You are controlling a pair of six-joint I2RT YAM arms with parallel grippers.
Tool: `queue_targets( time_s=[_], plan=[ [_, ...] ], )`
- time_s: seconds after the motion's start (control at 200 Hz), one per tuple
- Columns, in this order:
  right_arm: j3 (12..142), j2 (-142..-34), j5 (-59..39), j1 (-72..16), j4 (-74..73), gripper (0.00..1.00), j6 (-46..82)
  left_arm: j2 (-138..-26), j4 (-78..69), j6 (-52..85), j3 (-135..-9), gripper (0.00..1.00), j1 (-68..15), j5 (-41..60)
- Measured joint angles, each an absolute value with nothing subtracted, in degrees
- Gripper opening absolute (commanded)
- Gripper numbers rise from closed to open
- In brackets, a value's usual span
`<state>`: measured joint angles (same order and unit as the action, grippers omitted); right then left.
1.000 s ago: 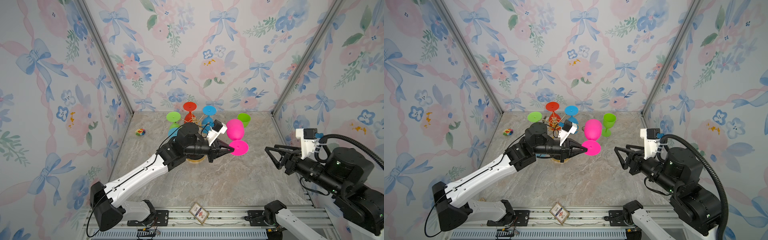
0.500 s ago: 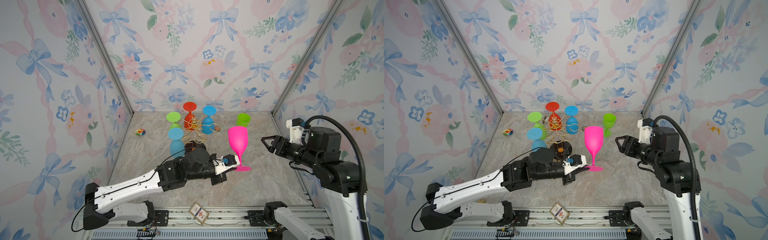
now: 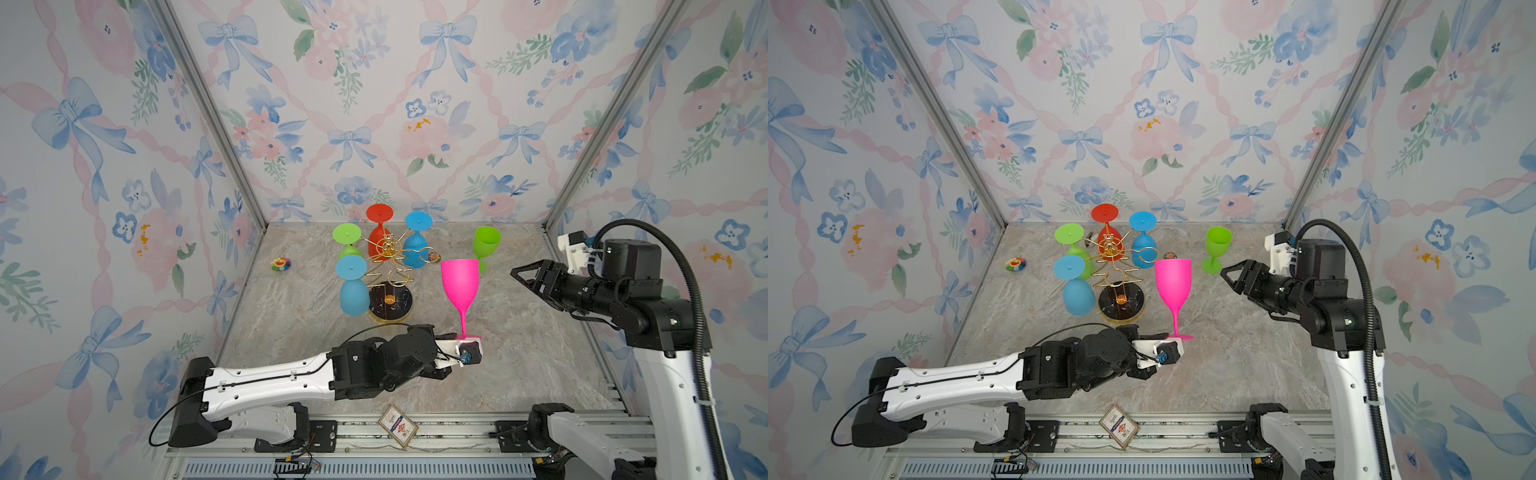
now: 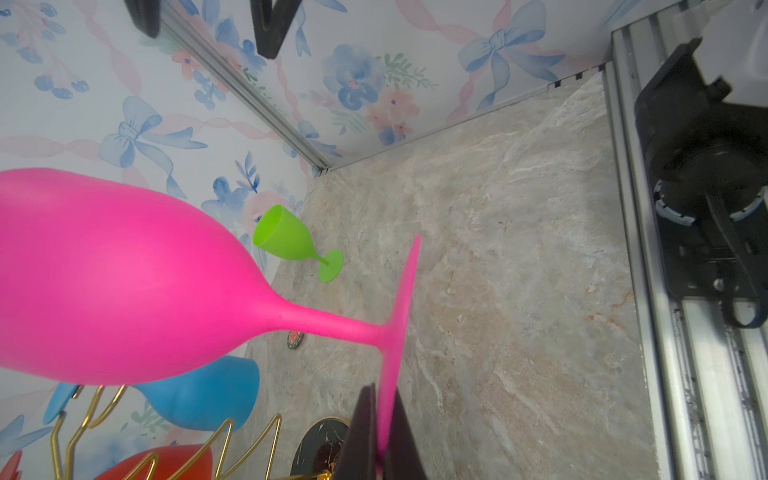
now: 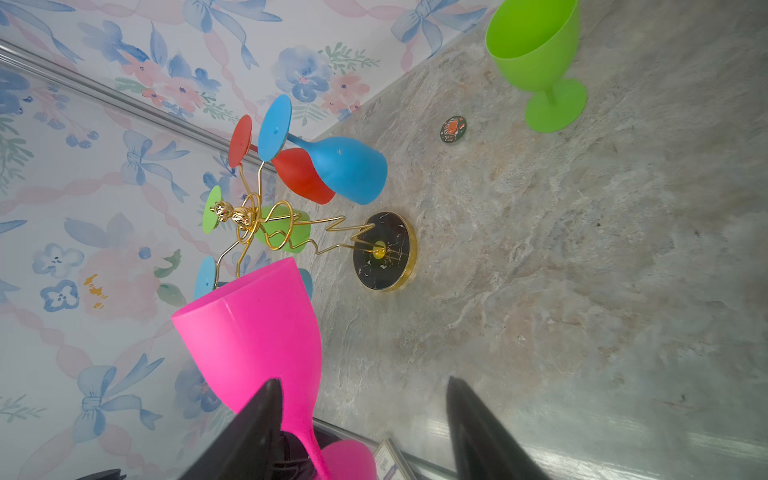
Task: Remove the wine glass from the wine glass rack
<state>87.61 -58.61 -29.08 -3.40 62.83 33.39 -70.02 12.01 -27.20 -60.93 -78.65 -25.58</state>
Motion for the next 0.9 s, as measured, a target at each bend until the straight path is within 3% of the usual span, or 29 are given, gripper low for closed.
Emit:
queue_targets(
  time_s=[0.3,0.9],
  plan=[
    [85.0,-59.3,-30.9,-3.5,62.4,0.65,35.9,-72.4,9.8,-34.8,-56.6,0.00,-81.3,-35.2],
    [83.2,-66.5,-30.0,-9.9,67.0,0.63,36.9,-72.1,-11.5,-54.6,-39.4,0.00,-82.4,-49.5]
  ],
)
